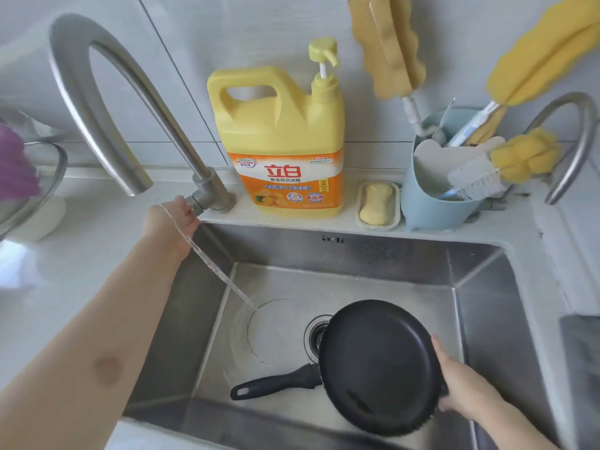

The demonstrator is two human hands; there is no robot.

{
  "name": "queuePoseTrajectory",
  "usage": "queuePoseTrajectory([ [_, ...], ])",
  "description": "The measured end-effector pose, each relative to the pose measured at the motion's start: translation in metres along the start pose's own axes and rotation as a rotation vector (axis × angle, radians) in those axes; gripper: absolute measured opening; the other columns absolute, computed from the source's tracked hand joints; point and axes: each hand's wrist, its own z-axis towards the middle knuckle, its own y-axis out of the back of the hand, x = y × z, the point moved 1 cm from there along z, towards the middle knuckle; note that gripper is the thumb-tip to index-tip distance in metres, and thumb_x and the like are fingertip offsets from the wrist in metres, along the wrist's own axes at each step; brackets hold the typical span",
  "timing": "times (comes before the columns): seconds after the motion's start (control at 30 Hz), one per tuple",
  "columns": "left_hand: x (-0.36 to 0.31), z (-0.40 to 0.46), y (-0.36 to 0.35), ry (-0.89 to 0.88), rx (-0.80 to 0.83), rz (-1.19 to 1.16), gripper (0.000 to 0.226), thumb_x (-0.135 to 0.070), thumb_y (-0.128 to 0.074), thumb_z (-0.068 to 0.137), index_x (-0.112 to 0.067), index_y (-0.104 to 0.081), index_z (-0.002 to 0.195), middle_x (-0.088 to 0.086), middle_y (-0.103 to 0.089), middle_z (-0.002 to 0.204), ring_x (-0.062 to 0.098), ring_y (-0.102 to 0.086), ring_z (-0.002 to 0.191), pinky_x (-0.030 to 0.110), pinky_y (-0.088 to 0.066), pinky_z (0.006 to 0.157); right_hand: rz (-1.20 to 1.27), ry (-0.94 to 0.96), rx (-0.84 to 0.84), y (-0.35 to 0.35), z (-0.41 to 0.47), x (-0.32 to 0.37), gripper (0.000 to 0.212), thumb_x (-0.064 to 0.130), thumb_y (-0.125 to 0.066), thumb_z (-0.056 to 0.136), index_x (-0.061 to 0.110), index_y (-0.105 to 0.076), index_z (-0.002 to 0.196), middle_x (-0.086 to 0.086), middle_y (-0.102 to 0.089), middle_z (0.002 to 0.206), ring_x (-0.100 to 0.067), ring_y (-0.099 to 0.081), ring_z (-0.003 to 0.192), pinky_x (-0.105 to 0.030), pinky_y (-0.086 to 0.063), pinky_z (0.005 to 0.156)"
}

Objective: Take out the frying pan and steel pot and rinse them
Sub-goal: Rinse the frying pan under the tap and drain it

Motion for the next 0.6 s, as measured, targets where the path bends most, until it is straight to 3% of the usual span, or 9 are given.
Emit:
queuePoseTrajectory([
  [0.03, 0.0, -0.006, 0.002, -0.022, -0.028, -0.017, 0.031, -0.007, -0.032, 0.099, -0.017, -0.038, 0.071, -0.002, -0.036, 0.071, 0.008, -0.042, 0.06, 0.014, -0.043, 0.056, -0.001, -0.008, 0.014, 0.002, -0.002, 0.002, 0.126, 0.017, -0.073, 0.073, 0.037, 0.03, 0.145, 0.012, -0.054, 0.087, -0.005, -0.061, 0.073, -0.025, -0.054, 0.074],
  [0.1, 0.011, -0.022, 0.006, -0.084, -0.058, 0.019, 0.022, -0.014, -0.037, 0.099, -0.02, -0.045, 0.08, -0.006, -0.047, 0.081, 0.004, -0.051, 0.07, 0.017, -0.047, 0.068, 0.025, -0.04, 0.037, 0.004, -0.004, 0.004, 0.125, 0.016, -0.072, 0.073, 0.038, 0.027, 0.146, 0.01, -0.056, 0.086, -0.006, -0.062, 0.071, -0.025, -0.054, 0.072],
  [0.17, 0.045, -0.049, 0.0, -0.181, -0.044, 0.237, 0.012, -0.025, -0.044, 0.097, -0.029, -0.054, 0.098, -0.017, -0.053, 0.097, 0.003, -0.053, 0.086, 0.027, -0.043, 0.084, 0.058, -0.036, 0.026, 0.004, -0.006, 0.005, 0.124, 0.015, -0.071, 0.072, 0.04, 0.025, 0.146, 0.009, -0.057, 0.085, -0.008, -0.062, 0.07, -0.025, -0.054, 0.069],
  [0.23, 0.104, -0.074, -0.008, -0.204, 0.063, 0.719, 0.042, -0.028, -0.058, 0.094, -0.028, -0.048, 0.134, -0.016, -0.049, 0.127, 0.009, -0.048, 0.116, 0.031, -0.036, 0.1, 0.093, -0.027, 0.012, 0.006, -0.009, 0.009, 0.123, 0.012, -0.069, 0.07, 0.042, 0.024, 0.146, 0.011, -0.056, 0.089, -0.009, -0.063, 0.071, -0.026, -0.055, 0.069],
  [0.27, 0.137, -0.086, -0.016, -0.14, 0.193, 0.953, 0.065, -0.027, -0.064, 0.09, -0.019, -0.034, 0.147, -0.006, -0.041, 0.143, 0.015, -0.041, 0.13, 0.031, -0.031, 0.107, 0.114, -0.021, 0.012, 0.006, -0.01, 0.01, 0.124, 0.011, -0.069, 0.07, 0.042, 0.024, 0.146, 0.013, -0.052, 0.092, -0.009, -0.062, 0.071, -0.026, -0.054, 0.068],
  [0.33, 0.201, -0.106, -0.025, 0.077, 0.562, 1.319, 0.097, -0.03, -0.072, 0.083, -0.015, -0.008, 0.154, 0.008, -0.03, 0.153, 0.025, -0.033, 0.139, 0.034, -0.029, 0.112, 0.146, -0.002, 0.018, 0.004, -0.009, 0.011, 0.127, 0.011, -0.071, 0.067, 0.044, 0.024, 0.145, 0.015, -0.042, 0.095, -0.01, -0.061, 0.07, -0.026, -0.053, 0.065],
  [0.4, 0.247, -0.115, -0.027, 0.132, 0.809, 1.604, 0.112, -0.03, -0.076, 0.074, -0.019, 0.003, 0.153, 0.011, -0.046, 0.139, 0.03, -0.047, 0.126, 0.038, -0.04, 0.105, 0.196, 0.011, 0.04, 0.003, -0.008, 0.009, 0.131, 0.012, -0.073, 0.063, 0.048, 0.024, 0.143, 0.014, -0.04, 0.101, -0.012, -0.062, 0.07, -0.026, -0.054, 0.063],
  [0.47, 0.271, -0.117, -0.027, 0.147, 0.872, 1.693, 0.112, -0.025, -0.075, 0.066, -0.024, -0.001, 0.15, 0.005, -0.061, 0.116, 0.028, -0.06, 0.107, 0.04, -0.05, 0.091, 0.214, 0.034, 0.047, 0.003, -0.006, 0.008, 0.131, 0.012, -0.073, 0.06, 0.049, 0.021, 0.143, 0.011, -0.044, 0.112, -0.013, -0.062, 0.072, -0.027, -0.055, 0.064],
  [0.6, 0.291, -0.114, -0.027, 0.177, 0.884, 1.485, 0.108, -0.024, -0.074, 0.061, -0.029, -0.006, 0.144, -0.008, -0.064, 0.082, 0.022, -0.064, 0.086, 0.034, -0.053, 0.079, 0.273, 0.063, 0.058, 0.001, -0.001, 0.004, 0.127, 0.013, -0.074, 0.056, 0.048, 0.01, 0.145, 0.011, -0.048, 0.106, -0.013, -0.063, 0.075, -0.027, -0.055, 0.064],
])
